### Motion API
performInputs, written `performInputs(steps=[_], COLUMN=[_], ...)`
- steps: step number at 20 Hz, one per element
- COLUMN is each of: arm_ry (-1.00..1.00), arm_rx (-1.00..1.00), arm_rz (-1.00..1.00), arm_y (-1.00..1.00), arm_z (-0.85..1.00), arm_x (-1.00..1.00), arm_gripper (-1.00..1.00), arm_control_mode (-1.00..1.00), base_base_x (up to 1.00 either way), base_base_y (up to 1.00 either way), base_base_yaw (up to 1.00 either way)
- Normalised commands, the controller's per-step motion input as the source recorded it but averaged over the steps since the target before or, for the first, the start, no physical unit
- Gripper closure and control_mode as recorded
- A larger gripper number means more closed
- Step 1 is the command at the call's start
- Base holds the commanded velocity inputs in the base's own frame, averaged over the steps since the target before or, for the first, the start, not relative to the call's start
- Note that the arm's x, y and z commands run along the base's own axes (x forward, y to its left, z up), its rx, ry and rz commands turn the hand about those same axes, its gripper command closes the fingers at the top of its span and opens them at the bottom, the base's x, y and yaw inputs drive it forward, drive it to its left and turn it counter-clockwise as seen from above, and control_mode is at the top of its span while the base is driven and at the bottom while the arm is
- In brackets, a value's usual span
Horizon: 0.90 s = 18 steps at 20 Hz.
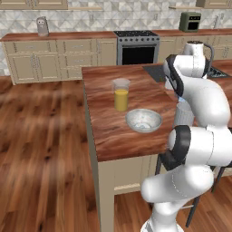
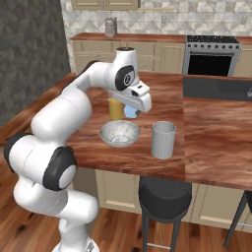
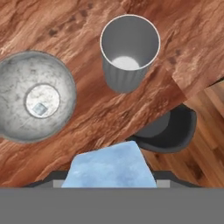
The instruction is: There are two ice cubes in the ice bowl. Place both ice cubes in the glass cup.
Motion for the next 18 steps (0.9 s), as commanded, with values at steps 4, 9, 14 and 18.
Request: performInputs(steps=[4, 9, 14, 18], arm_ry=[0.0, 0.0, 0.0, 0.0], arm_rx=[0.06, 0.06, 0.02, 0.0], arm_rz=[0.0, 0.01, 0.0, 0.0], arm_y=[-0.61, -0.49, -0.37, -0.34], arm_z=[0.0, 0.0, 0.0, -0.02], arm_x=[0.05, 0.01, 0.08, 0.15], arm_gripper=[1.0, 1.0, 1.0, 1.0], arm_control_mode=[-1.0, -1.0, -1.0, -1.0], base_base_x=[0.0, 0.0, 0.0, 0.0], base_base_y=[0.0, 0.0, 0.0, 0.0], base_base_yaw=[0.0, 0.0, 0.0, 0.0])
